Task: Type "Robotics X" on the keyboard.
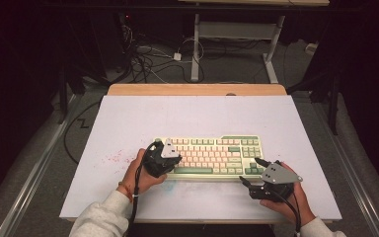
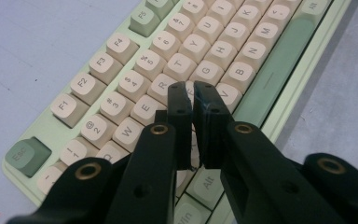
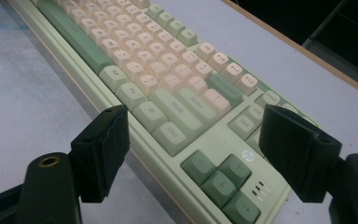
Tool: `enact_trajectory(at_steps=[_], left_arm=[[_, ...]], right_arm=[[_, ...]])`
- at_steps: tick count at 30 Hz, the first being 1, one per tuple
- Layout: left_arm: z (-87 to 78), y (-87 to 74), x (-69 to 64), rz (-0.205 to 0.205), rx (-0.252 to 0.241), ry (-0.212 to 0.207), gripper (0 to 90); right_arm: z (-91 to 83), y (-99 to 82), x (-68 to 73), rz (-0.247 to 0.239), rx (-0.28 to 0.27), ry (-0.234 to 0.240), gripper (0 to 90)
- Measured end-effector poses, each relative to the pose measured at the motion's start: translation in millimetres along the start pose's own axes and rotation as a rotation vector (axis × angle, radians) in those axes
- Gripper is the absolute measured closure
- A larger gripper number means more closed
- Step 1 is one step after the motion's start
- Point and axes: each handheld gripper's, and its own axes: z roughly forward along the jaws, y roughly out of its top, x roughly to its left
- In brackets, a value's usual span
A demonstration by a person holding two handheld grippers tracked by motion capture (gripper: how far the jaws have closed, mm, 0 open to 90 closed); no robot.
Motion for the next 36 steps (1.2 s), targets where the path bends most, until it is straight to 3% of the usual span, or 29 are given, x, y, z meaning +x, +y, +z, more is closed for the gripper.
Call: enact_trajectory(at_steps=[21,36], left_arm=[[2.2,-4.0,13.9,-0.046,0.011,0.006,86.0],[7.9,-4.4,15.7,-0.047,0.035,0.006,86.2]], right_arm=[[1.0,0.0,0.7,-0.005,0.004,0.004,24.6],[1.5,0.1,1.4,-0.008,0.006,0.007,24.7]])
